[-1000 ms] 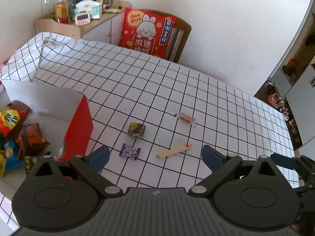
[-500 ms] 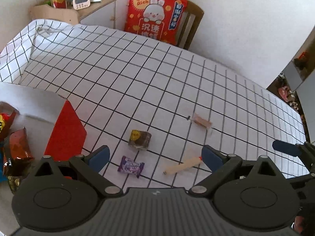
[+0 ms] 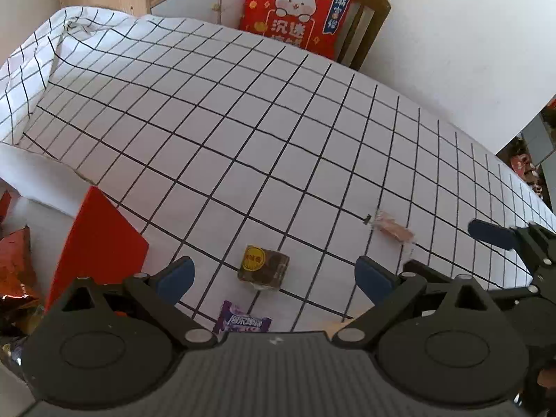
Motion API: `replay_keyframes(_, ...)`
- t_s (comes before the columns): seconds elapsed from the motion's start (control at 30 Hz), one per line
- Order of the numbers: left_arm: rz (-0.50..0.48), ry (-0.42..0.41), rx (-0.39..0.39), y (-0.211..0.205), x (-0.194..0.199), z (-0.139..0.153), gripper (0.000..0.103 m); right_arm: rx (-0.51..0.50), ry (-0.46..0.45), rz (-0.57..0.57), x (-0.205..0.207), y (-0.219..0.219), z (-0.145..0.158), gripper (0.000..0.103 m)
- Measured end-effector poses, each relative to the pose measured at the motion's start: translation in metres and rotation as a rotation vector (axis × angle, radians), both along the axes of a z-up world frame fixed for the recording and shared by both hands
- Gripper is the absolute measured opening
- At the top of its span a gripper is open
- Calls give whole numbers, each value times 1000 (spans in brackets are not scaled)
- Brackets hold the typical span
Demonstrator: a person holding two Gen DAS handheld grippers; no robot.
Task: Organize snacks
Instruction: 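Move both open tools toward the brown cube and pink packet, then grasp the brown cube with left gripper while right gripper grasps the pink packet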
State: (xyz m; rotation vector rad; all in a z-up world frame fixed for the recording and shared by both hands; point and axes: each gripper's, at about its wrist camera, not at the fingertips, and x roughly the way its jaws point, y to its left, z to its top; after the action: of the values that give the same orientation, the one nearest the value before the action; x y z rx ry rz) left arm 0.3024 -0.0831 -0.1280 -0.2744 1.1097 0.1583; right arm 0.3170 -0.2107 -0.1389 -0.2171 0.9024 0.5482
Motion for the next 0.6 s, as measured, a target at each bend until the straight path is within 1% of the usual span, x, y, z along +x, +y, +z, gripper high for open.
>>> replay_keyframes(0.03, -2, 7, -4, 1, 2, -3, 94, -13, 2, 7, 3, 3, -4, 88)
replay_keyframes(0.17, -2, 31, -8, 3, 7, -14, 89, -48, 9, 32, 12, 14, -18, 80)
replay_keyframes(0.23, -6, 40, -9, 3, 10, -19, 82, -53, 12, 42, 16, 17, -22, 76)
replay_keyframes(0.37, -15, 58, -2, 1, 15, -25, 72, -59, 8, 57, 20, 24, -28, 67)
replay_keyframes(0.43, -18, 66, -3, -1, 17, -28, 63, -58, 12, 65, 21, 28, -30, 61)
replay_keyframes(0.5, -22, 73, -3, -2, 18, -30, 60, -66, 6, 70, 21, 30, -32, 57)
replay_keyframes(0.53, -24, 74, -2, -2, 19, -31, 56, -71, 3, 71, 21, 32, -32, 54)
replay_keyframes(0.6, -20, 78, -3, -3, 21, -32, 53, -77, 4, 73, 21, 33, -34, 49)
